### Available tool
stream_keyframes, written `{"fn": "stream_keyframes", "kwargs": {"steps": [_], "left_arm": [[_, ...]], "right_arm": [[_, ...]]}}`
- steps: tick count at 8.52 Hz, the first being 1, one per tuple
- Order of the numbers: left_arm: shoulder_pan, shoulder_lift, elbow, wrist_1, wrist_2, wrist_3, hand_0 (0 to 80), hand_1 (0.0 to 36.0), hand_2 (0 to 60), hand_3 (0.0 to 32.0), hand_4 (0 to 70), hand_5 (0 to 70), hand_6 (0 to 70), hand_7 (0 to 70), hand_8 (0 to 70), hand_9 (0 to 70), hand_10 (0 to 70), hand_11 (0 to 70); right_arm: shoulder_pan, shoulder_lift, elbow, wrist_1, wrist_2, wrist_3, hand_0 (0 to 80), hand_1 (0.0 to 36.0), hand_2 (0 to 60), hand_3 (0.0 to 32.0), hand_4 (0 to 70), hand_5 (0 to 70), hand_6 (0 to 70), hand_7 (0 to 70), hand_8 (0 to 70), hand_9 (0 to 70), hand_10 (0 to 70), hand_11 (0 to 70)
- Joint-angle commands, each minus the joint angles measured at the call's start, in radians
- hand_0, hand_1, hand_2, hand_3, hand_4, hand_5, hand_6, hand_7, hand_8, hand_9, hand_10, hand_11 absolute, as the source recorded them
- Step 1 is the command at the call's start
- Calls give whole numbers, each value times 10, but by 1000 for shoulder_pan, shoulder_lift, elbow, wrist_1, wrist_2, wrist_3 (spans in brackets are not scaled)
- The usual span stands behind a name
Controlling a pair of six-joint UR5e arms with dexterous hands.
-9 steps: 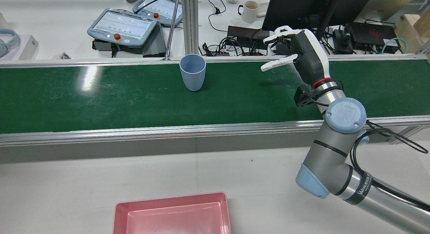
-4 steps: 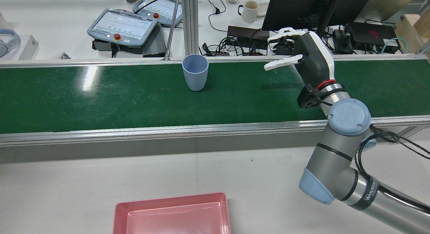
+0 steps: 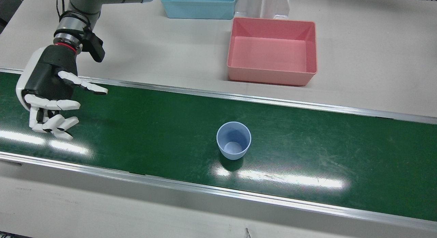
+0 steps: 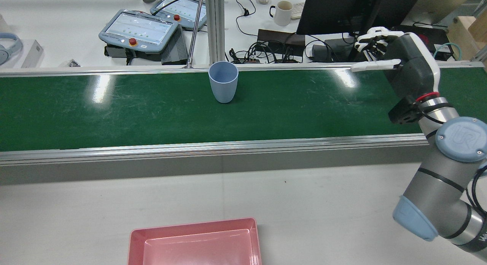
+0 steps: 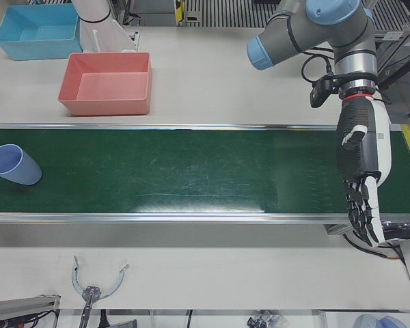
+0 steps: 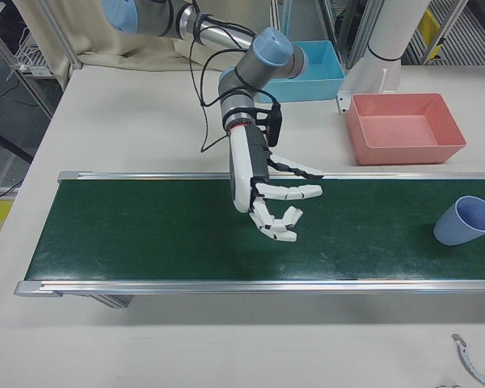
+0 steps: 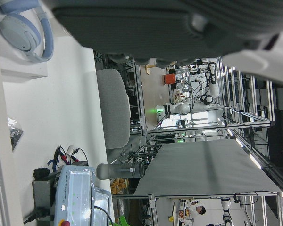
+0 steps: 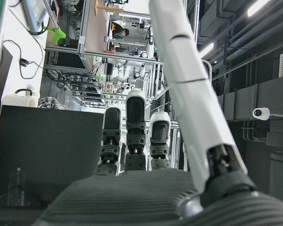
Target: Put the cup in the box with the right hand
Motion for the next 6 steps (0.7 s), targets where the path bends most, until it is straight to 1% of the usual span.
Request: {"fn": "stream_keyframes", "kwargs": {"steps": [1, 2, 3, 4, 5, 6], "left_arm": [[-1, 0, 1, -1, 1, -1, 0, 0, 0, 0, 0, 0, 0, 0, 0, 0, 0, 0], [-1, 0, 1, -1, 1, -1, 0, 0, 0, 0, 0, 0, 0, 0, 0, 0, 0, 0], [0, 0, 1, 1, -1, -1, 0, 0, 0, 0, 0, 0, 0, 0, 0, 0, 0, 0], [-1, 0, 1, 1, -1, -1, 0, 0, 0, 0, 0, 0, 0, 0, 0, 0, 0, 0], [0, 0, -1, 1, -1, -1, 0, 0, 0, 0, 0, 0, 0, 0, 0, 0, 0, 0], [0, 0, -1, 2, -1, -1, 0, 0, 0, 0, 0, 0, 0, 0, 0, 0, 0, 0]], "right_arm": [[120, -40, 79, 9, -100, -55, 800, 360, 94, 20, 329, 190, 199, 700, 382, 500, 199, 325], [138, -2, 74, 5, -100, -93, 800, 360, 107, 20, 346, 188, 198, 700, 377, 497, 193, 316], [141, -1, 36, 9, -92, -101, 800, 360, 114, 14, 365, 187, 200, 700, 376, 499, 190, 311], [138, 6, -28, 11, -89, -98, 800, 360, 72, 2, 417, 179, 209, 700, 379, 513, 191, 309], [135, 69, -88, 9, -89, -100, 800, 359, 12, 10, 413, 161, 210, 700, 380, 516, 206, 324], [85, 150, -216, 14, -86, -100, 800, 329, 0, 32, 386, 152, 205, 700, 380, 514, 221, 343]]}}
